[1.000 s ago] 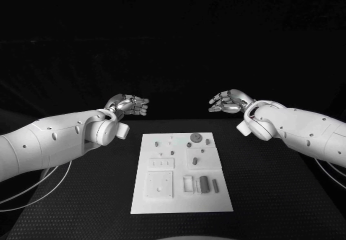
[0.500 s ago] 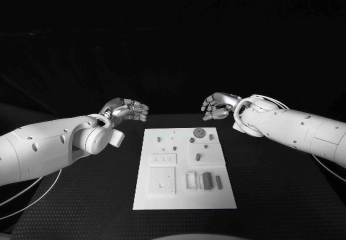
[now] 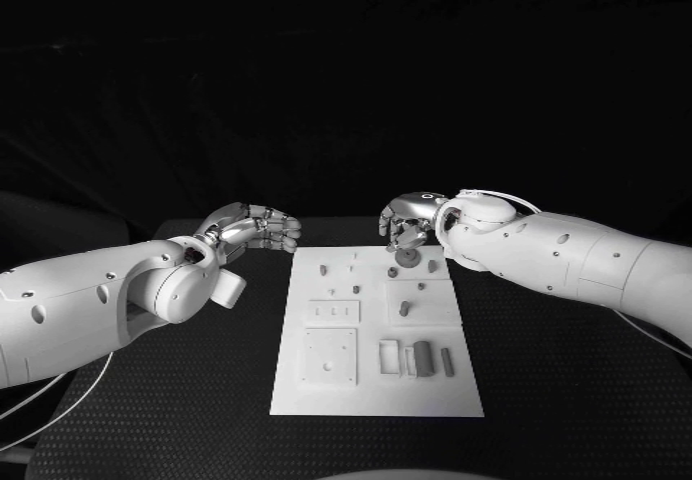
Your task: Assemble the parts on the task board
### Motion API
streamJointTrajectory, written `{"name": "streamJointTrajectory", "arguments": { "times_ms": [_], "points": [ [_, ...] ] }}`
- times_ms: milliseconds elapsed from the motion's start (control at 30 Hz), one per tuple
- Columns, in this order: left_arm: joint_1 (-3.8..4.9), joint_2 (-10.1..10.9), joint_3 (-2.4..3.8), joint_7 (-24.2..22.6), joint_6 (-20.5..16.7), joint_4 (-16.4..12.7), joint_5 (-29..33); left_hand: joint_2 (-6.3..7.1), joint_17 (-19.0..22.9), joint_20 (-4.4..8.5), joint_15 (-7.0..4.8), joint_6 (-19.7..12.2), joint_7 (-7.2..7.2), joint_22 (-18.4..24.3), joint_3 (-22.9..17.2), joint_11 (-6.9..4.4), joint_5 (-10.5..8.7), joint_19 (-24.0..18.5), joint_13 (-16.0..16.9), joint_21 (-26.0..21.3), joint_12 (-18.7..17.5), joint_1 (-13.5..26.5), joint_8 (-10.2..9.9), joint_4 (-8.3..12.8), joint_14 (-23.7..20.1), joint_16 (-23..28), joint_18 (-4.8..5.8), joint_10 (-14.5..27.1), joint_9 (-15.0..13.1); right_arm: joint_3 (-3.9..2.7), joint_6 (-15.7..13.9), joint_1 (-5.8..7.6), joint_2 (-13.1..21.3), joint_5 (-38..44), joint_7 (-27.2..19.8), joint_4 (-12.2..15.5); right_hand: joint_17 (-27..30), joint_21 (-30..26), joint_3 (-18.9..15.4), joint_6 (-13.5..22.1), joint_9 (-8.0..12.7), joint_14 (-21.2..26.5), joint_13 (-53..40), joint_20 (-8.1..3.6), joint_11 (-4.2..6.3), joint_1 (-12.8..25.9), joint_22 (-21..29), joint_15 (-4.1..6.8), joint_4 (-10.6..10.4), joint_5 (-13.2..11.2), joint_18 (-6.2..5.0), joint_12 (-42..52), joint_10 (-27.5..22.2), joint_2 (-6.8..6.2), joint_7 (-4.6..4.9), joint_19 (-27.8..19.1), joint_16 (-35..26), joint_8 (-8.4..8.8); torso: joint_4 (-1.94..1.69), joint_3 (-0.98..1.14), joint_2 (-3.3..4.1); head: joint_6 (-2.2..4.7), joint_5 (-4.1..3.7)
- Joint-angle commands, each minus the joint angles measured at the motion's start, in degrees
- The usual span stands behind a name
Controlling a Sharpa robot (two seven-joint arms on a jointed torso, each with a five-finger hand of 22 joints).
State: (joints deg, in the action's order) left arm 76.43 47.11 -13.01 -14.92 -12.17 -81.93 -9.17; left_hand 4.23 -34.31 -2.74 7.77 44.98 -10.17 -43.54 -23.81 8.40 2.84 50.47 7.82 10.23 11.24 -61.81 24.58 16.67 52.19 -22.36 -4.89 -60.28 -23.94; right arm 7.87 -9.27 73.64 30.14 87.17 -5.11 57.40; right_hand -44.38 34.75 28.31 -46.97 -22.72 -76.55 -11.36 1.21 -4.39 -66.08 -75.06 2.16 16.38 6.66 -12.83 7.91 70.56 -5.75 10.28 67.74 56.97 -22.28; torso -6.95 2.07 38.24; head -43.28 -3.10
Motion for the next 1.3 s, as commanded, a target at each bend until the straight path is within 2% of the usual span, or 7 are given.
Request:
{"name": "streamJointTrajectory", "arguments": {
  "times_ms": [33,133,367,633,867,1067,1300],
  "points": [
    [0.08,-0.36,0.12,0.11,1.35,0.02,-0.29,0.21,-0.09,0.12,-0.05,-0.02,-0.16,0.11,0.3,0.23,-0.01,-0.14,-0.09,-0.3,-0.36,0.18,-0.24,0.02,-0.25,0.32,0.96,-0.12,0.07,-0.02,2.18,-0.13,-0.28,6.41,1.74,0.05,-0.34,0.76,0.49,-0.39,-0.12,0.32,-0.33,-0.54,-0.02,-0.19,-1.4,-0.13,0.18,0.16,-2.17,-0.44,0.47,-0.13,-0.03,0.83,1.1,0.35,-1.06,0.19,1.26,0.29,-0.76],
    [0.08,-0.5,0.23,0.07,1.44,-0.12,-0.29,0.16,-0.16,0.19,-0.08,0.0,-0.17,0.14,0.35,0.24,-0.01,-0.06,-0.1,-0.34,-0.45,0.04,-0.28,0.04,-0.18,0.34,0.99,-0.14,0.08,-0.02,2.5,-0.37,-0.42,8.44,2.38,0.24,-0.7,1.84,0.45,-0.59,-0.25,0.36,-0.75,-0.81,-0.06,-0.23,-1.39,-0.16,0.16,0.15,-2.17,-0.91,0.42,-0.24,-0.07,1.01,2.54,0.55,-1.58,0.27,2.03,0.36,-1.25],
    [0.25,-0.08,0.85,0.12,1.43,-0.58,-0.22,0.19,-0.24,0.24,-0.09,-0.01,-0.2,0.2,0.54,0.28,-0.02,0.03,-0.15,-0.42,-0.62,0.03,-0.37,0.02,-0.13,0.4,1.07,-0.1,0.12,-0.02,2.76,-1.23,-0.07,11.27,3.55,0.9,-0.77,2.84,0.34,-0.83,-0.39,0.62,-1.05,-0.96,-0.25,0.06,-1.36,-0.34,0.05,0.15,-2.17,-1.7,-0.16,-0.7,-0.09,0.95,3.64,0.74,-2.03,0.57,2.9,0.06,-1.88],
    [0.35,0.09,1.05,0.23,1.58,-0.55,0.0,0.13,-0.33,0.3,-0.1,-0.04,-0.22,0.27,0.75,0.33,-0.02,0.13,-0.18,-0.52,-0.8,0.12,-0.47,-0.01,-0.09,0.49,1.16,-0.09,0.17,-0.02,2.42,-1.36,0.8,13.48,4.97,1.98,-0.53,3.58,0.44,-0.9,-0.51,1.05,-1.06,-1.0,-0.88,1.01,-1.28,-0.93,-0.15,0.16,-2.17,-3.18,-1.9,-1.22,-0.02,0.68,4.46,1.05,-2.22,0.98,3.54,-0.02,-2.12],
    [0.36,0.07,1.05,0.33,1.57,-0.14,0.33,0.08,-0.39,0.35,-0.11,-0.05,-0.24,0.33,0.9,0.35,-0.02,0.19,-0.21,-0.6,-0.92,0.21,-0.54,-0.03,-0.07,0.56,1.21,-0.1,0.19,-0.02,-1.04,-1.61,1.56,14.76,5.7,2.77,-0.1,4.0,0.86,-0.27,-0.52,2.0,-0.43,-0.89,-2.2,1.88,-1.19,-2.19,-0.44,0.19,-2.17,-4.38,-5.58,-2.71,-0.73,0.14,5.19,1.72,-2.21,1.45,4.26,0.6,-2.32],
    [0.35,-0.19,1.04,0.59,1.68,0.27,0.75,0.04,-0.45,0.39,-0.12,-0.09,-0.26,0.38,1.01,0.38,-0.02,0.25,-0.24,-0.66,-1.05,0.27,-0.61,-0.04,-0.04,0.61,1.26,-0.07,0.23,-0.02,1.2,-1.66,1.85,14.99,6.24,3.21,0.14,4.43,1.39,0.28,-0.64,2.39,0.09,-0.87,-2.96,2.15,-1.19,-2.93,-0.9,0.15,-2.17,-4.25,-8.19,-3.68,-1.25,0.11,6.04,2.11,-2.31,1.66,4.75,0.94,-2.81],
    [0.36,0.06,1.04,0.88,1.58,0.1,1.42,-0.13,-0.57,0.46,-0.13,-0.1,-0.32,0.48,1.25,0.42,-0.02,0.37,-0.28,-0.81,-1.26,0.59,-0.73,-0.11,0.01,0.74,1.37,-0.11,0.28,-0.01,1.94,-2.15,2.16,15.1,6.57,2.5,0.25,4.89,1.56,0.82,-0.74,2.29,-0.2,-1.0,-2.83,2.29,-1.24,-2.82,-1.22,0.13,-2.17,-3.84,-7.75,-3.63,-1.53,0.3,6.82,2.39,-2.5,1.87,5.16,1.06,-3.03]
  ]
}}
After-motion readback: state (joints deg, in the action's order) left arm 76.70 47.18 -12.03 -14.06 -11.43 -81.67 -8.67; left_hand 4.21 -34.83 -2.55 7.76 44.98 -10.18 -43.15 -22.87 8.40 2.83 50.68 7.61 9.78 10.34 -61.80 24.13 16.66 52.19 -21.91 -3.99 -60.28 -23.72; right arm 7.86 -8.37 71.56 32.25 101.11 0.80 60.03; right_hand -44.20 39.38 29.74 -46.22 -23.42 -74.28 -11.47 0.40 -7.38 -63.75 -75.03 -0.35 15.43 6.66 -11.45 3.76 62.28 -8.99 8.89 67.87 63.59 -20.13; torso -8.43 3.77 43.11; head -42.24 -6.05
